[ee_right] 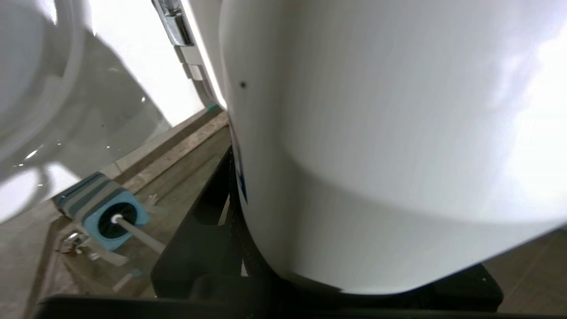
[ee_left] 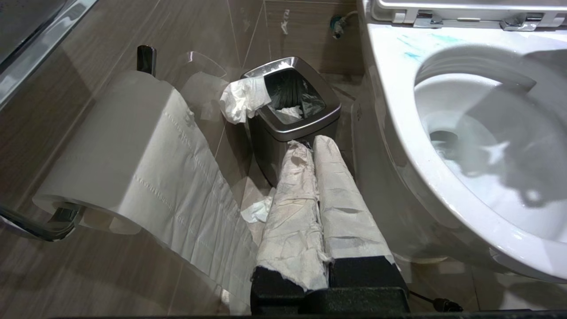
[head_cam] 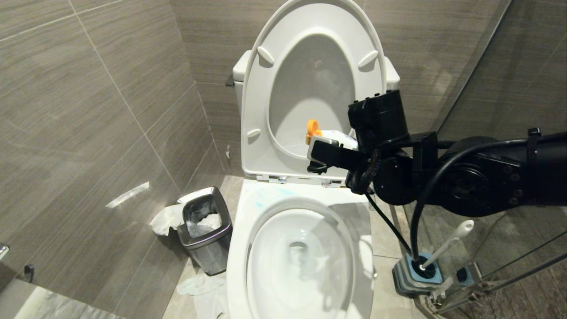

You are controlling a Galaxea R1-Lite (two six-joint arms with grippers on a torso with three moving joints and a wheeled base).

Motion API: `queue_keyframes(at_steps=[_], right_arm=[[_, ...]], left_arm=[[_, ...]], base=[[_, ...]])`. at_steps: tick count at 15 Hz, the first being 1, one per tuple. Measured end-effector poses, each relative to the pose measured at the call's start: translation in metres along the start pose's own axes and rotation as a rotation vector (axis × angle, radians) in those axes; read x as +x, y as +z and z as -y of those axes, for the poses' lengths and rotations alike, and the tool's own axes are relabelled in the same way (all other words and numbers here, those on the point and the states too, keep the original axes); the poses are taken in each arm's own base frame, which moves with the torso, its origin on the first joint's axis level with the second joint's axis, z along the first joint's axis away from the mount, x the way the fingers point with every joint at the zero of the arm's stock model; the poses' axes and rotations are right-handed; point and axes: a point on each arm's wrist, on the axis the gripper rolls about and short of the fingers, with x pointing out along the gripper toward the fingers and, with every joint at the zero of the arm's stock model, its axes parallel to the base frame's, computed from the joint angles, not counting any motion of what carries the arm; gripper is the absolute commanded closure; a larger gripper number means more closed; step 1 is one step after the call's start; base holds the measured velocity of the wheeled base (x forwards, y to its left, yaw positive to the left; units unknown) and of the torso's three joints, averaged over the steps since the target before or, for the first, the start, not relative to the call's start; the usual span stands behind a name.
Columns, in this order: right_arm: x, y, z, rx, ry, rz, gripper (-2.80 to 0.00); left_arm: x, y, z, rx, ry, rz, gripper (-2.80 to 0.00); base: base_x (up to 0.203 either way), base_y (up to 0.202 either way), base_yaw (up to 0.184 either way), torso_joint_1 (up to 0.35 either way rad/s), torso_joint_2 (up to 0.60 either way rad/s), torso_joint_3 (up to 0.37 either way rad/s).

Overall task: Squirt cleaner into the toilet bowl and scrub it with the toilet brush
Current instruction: Pour in the cleaning agent

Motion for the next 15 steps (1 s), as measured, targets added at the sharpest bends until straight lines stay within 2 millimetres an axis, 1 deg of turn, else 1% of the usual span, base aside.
queue_keyframes(at_steps=[3,8,11,15], right_arm=[[0.007,0.01,0.004,-0.051,-0.021,0.003,0.0],[0.018,0.023,0.011,-0.235,-0.053,0.009,0.0],[0.022,0.025,0.008,-0.316,-0.046,0.004,0.0],[0.029,0.021,0.01,-0.438,-0.049,-0.019,0.0]], left_arm=[[0.0,0.0,0.0,0.0,0.0,0.0,0.0],[0.0,0.0,0.0,0.001,0.0,0.0,0.0],[0.0,0.0,0.0,0.0,0.001,0.0,0.0],[0.0,0.0,0.0,0.0,0.0,0.0,0.0]], base=[[0.0,0.0,0.0,0.0,0.0,0.0],[0.0,0.0,0.0,0.0,0.0,0.0],[0.0,0.0,0.0,0.0,0.0,0.0],[0.0,0.0,0.0,0.0,0.0,0.0]])
